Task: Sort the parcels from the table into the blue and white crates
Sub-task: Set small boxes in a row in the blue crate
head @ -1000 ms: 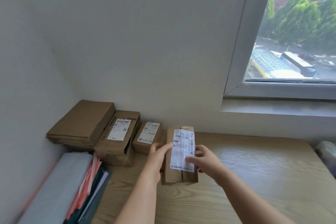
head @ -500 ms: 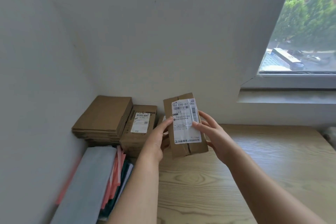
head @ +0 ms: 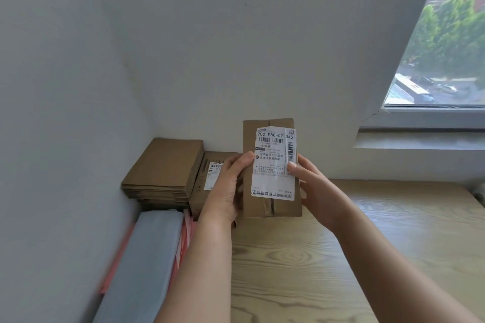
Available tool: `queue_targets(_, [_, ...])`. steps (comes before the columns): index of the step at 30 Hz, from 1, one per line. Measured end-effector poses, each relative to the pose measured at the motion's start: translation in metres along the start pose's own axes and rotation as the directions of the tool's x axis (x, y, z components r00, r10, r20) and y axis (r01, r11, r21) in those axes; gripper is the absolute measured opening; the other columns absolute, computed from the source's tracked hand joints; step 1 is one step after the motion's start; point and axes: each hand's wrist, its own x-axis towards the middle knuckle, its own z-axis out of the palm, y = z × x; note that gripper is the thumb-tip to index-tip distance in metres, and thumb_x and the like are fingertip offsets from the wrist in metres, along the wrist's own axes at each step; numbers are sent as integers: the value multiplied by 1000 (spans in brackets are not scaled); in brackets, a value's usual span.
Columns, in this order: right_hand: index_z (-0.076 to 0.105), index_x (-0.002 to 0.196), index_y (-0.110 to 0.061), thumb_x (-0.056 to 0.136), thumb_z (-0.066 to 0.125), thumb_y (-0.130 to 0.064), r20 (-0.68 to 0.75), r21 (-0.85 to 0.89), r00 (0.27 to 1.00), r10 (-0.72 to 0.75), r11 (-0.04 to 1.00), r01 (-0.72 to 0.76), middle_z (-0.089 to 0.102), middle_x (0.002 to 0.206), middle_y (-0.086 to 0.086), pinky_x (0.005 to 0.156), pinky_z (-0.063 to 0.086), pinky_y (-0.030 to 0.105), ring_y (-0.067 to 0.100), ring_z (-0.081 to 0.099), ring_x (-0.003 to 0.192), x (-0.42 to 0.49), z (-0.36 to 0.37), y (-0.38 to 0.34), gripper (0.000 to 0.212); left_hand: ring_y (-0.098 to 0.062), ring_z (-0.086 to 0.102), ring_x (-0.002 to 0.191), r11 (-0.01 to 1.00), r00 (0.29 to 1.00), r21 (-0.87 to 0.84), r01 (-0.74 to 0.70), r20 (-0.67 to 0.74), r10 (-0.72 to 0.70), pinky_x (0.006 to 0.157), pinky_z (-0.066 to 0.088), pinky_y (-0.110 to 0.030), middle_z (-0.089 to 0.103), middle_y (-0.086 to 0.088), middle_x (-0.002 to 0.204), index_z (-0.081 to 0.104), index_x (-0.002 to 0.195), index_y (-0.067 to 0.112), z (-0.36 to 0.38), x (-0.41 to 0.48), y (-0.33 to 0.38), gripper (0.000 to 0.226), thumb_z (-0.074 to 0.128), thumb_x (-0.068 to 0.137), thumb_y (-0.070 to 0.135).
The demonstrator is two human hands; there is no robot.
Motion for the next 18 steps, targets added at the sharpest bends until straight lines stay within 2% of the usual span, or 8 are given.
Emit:
queue_targets(8, [51, 139, -34, 85, 63, -49, 53, -4, 998, -21, 1000, 21, 67, 127, -6, 94, 49, 42, 18, 65, 116, -2, -12, -17, 57, -37, 63, 119, 999, 999, 31, -23, 38, 22, 105, 44, -61, 67, -15, 126, 55, 136, 16, 19, 7, 9, 94, 91, 58, 52])
queue_targets(18, [50, 140, -28, 78, 71, -42, 36, 26, 999, -22, 999, 21, 69, 125, 1, 93, 50, 44, 25, 64, 117, 1, -29, -26, 67, -35, 61, 122, 996, 996, 63, -66, 63, 62, 108, 41, -61, 69, -12, 125, 57, 134, 23, 30, 10, 8, 82, 87, 64, 53])
